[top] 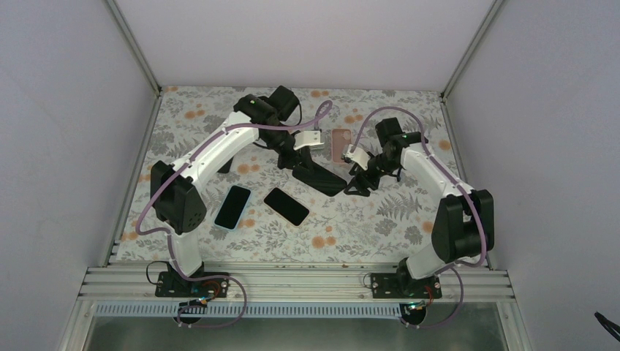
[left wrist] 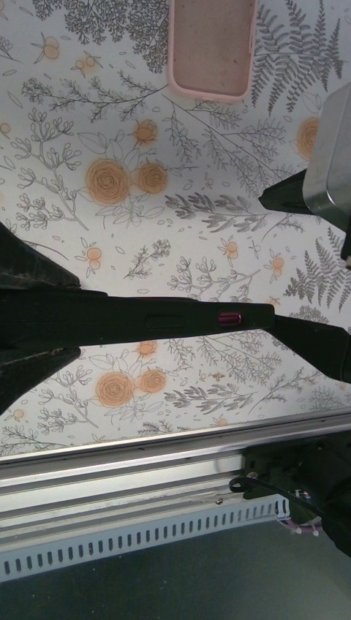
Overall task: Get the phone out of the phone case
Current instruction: Remove the phone case from the phone.
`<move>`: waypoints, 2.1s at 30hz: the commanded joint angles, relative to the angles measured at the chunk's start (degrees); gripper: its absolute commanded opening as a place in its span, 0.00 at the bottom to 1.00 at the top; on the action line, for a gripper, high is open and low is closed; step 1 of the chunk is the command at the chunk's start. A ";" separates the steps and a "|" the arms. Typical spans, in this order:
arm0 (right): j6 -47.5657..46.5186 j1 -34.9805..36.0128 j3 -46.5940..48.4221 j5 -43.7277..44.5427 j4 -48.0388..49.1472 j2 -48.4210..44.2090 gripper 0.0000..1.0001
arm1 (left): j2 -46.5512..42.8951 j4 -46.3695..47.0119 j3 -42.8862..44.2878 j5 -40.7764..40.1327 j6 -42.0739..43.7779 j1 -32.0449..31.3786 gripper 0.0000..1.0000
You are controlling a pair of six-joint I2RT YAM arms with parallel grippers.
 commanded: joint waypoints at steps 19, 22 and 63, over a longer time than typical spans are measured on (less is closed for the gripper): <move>-3.07 0.30 -0.54 4.13 -4.19 -0.09 0.82 | -2.08 1.40 -0.19 2.47 0.86 -1.37 0.02; -3.94 0.33 -2.08 4.20 -5.42 -1.56 0.82 | -2.24 1.68 0.35 1.92 0.43 -1.08 0.02; -2.03 -1.52 15.13 0.39 -4.96 14.53 0.75 | -3.72 -3.40 -1.26 6.82 4.69 -1.93 0.02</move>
